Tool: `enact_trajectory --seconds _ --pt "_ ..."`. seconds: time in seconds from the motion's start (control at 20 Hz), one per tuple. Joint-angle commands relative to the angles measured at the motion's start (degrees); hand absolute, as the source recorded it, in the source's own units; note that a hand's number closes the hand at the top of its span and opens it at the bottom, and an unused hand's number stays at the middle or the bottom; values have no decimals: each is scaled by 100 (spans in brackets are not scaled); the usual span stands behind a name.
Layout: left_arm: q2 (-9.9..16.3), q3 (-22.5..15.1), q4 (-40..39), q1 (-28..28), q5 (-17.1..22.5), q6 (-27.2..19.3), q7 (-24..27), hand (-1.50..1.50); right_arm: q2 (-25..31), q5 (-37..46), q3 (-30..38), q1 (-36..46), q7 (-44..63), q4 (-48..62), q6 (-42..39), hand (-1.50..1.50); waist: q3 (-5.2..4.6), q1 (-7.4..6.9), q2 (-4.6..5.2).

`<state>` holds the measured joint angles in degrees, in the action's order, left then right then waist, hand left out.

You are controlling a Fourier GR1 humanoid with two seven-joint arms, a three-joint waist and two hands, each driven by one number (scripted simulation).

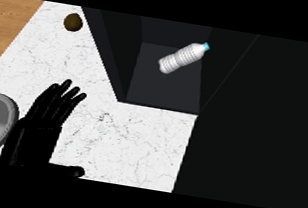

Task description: Pick up the bottled water, place it into the cabinet and close the cabinet

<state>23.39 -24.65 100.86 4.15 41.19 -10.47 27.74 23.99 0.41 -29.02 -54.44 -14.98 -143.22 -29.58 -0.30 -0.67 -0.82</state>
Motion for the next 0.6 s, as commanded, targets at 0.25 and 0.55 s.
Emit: enact_trajectory --seconds 0.25,0.55 --pt "505 527 428 855 490 538 151 -150 493 1214 -1108 649 998 -1092 -169 150 -45 -112 -35" --pt "986 833 633 1349 738 1022 127 -150 209 818 -1729 1029 1239 -760 180 150 -58 -329 -12"
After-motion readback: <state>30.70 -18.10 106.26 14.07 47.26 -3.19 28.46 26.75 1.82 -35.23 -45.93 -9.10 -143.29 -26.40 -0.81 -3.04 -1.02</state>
